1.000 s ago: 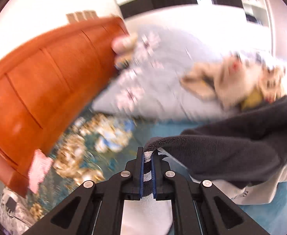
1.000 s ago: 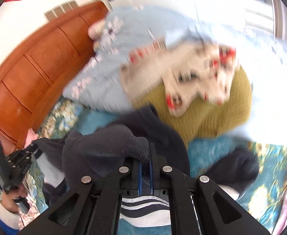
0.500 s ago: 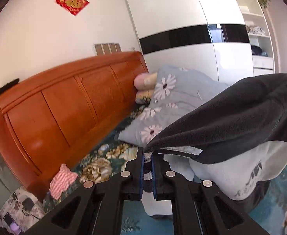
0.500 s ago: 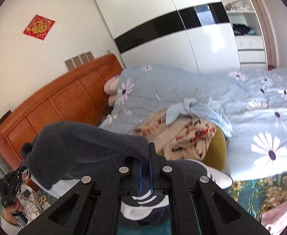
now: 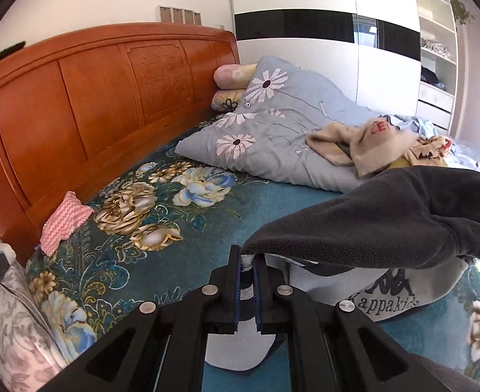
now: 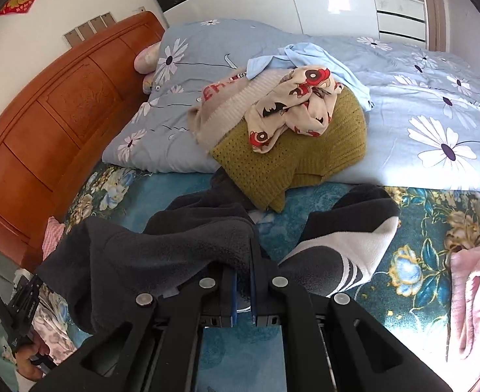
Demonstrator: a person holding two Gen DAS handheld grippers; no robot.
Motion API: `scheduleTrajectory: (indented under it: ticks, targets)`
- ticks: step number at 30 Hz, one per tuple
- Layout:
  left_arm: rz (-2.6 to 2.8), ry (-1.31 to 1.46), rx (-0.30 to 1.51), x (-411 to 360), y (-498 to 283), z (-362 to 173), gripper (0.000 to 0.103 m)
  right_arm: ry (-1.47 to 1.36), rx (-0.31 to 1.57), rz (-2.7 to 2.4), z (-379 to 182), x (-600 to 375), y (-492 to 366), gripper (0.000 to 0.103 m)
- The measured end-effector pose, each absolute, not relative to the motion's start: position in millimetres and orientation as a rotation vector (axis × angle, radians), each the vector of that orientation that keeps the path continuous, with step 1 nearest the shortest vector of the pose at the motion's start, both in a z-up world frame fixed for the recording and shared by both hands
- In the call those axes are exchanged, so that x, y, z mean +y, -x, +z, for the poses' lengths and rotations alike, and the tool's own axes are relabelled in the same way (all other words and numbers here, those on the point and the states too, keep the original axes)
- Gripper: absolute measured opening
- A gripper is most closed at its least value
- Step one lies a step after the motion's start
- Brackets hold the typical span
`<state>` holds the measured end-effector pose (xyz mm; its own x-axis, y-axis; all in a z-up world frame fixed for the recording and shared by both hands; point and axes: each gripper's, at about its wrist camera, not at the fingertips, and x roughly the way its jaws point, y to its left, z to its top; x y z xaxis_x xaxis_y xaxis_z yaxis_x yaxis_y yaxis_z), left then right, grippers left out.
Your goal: Fold clothes
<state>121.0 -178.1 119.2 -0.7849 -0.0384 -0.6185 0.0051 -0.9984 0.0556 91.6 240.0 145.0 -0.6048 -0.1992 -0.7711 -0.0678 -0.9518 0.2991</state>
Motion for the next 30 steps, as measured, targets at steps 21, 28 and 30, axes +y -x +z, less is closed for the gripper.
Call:
scheduleTrajectory:
  ticks: [21, 28, 30]
  targets:
    - [-2.947, -1.592, -0.042, -206.6, -37.3, 2.3, 0.010, -2.139, -0.496, -2.574, 20.8, 210.3, -66.9, 0.006]
    - [-2.905, -1.690, -0.042, -207.9, -46.6, 19.6, 0.010, -2.249, -0.493, -2.529, 34.1, 197.6, -67.1, 0.006]
    - [-2.901, -1.670, -0.057, -205.9, -48.7, 17.8, 0.010, -2.196, -0.493, -2.560, 38.0, 198.0, -67.2, 0.006]
